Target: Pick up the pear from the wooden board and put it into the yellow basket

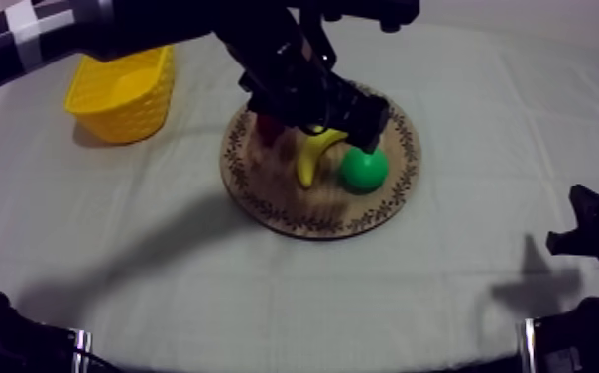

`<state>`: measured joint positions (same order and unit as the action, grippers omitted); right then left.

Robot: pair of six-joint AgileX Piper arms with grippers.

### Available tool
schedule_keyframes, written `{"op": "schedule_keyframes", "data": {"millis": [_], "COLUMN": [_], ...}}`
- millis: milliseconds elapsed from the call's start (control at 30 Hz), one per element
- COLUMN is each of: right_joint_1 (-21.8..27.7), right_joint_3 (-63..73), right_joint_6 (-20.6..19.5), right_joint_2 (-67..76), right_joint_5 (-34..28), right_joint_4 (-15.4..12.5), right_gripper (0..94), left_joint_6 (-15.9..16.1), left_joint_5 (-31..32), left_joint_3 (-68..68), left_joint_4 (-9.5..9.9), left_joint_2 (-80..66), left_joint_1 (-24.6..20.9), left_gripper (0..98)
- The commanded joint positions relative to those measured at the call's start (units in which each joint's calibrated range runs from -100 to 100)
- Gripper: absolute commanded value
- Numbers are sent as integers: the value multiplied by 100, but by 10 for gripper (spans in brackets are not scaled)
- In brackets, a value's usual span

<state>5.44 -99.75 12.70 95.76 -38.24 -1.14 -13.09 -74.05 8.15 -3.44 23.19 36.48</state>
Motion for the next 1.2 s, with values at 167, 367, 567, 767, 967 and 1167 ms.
{"op": "schedule_keyframes", "data": {"millis": [167,367,567,767,967,1167], "right_joint_1": [-1,-1,-1,-1,-1,-1], "right_joint_3": [-3,-3,-3,-3,-3,-3], "right_joint_6": [2,2,2,2,2,2], "right_joint_2": [-1,-1,-1,-1,-1,-1], "right_joint_5": [1,1,1,1,1,1], "right_joint_4": [0,0,0,0,0,0], "right_gripper": [3,3,3,3,3,3], "left_joint_6": [87,147,134,131,140,168], "left_joint_5": [-491,-987,-1628,-2052,-2153,-2223], "left_joint_3": [577,1235,2328,3246,3695,3968], "left_joint_4": [-136,-318,-443,-602,-662,-663], "left_joint_2": [525,1256,2083,2816,3410,3824], "left_joint_1": [19,53,47,-19,-35,-25], "left_gripper": [967,965,963,963,961,953]}}
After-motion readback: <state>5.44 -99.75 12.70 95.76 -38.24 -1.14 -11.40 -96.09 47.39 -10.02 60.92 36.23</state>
